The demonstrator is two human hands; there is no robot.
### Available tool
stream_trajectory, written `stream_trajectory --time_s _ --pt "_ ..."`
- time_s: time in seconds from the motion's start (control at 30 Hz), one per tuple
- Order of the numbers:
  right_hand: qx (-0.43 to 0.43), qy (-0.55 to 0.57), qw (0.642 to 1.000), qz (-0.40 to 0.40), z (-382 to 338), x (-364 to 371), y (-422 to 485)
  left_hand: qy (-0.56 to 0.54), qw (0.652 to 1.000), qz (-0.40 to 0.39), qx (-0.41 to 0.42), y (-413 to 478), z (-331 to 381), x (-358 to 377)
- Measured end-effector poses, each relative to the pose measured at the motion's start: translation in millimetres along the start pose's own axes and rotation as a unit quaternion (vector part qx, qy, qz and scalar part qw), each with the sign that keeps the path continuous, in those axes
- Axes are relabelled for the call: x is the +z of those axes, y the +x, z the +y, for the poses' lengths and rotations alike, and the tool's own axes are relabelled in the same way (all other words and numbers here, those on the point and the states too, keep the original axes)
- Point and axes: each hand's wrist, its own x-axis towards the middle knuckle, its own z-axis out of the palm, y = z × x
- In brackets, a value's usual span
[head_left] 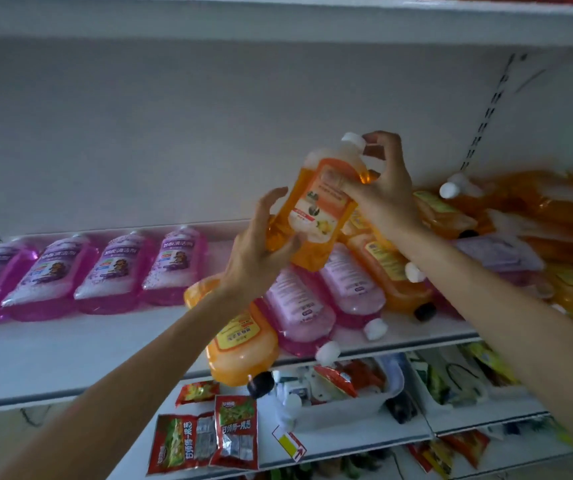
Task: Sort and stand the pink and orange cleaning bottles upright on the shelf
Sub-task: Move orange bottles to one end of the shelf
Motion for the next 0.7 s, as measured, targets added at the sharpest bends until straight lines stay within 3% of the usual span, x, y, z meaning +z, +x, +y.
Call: stream_trajectory --time_s 0.33,0.53,0.7 --pt "0.060 0.037 0.993 -0.095 46 -191 -28 -0.222 0.973 0.030 -0.058 8 99 183" --pt "0.084 0.030 0.996 -0.019 86 -297 -62 -0.243 0.967 -0.013 -0.075 3 148 291" --pt "0.150 0.052 0.985 0.072 115 -370 -80 -0.248 0.959 -0.119 -0.069 5 182 366"
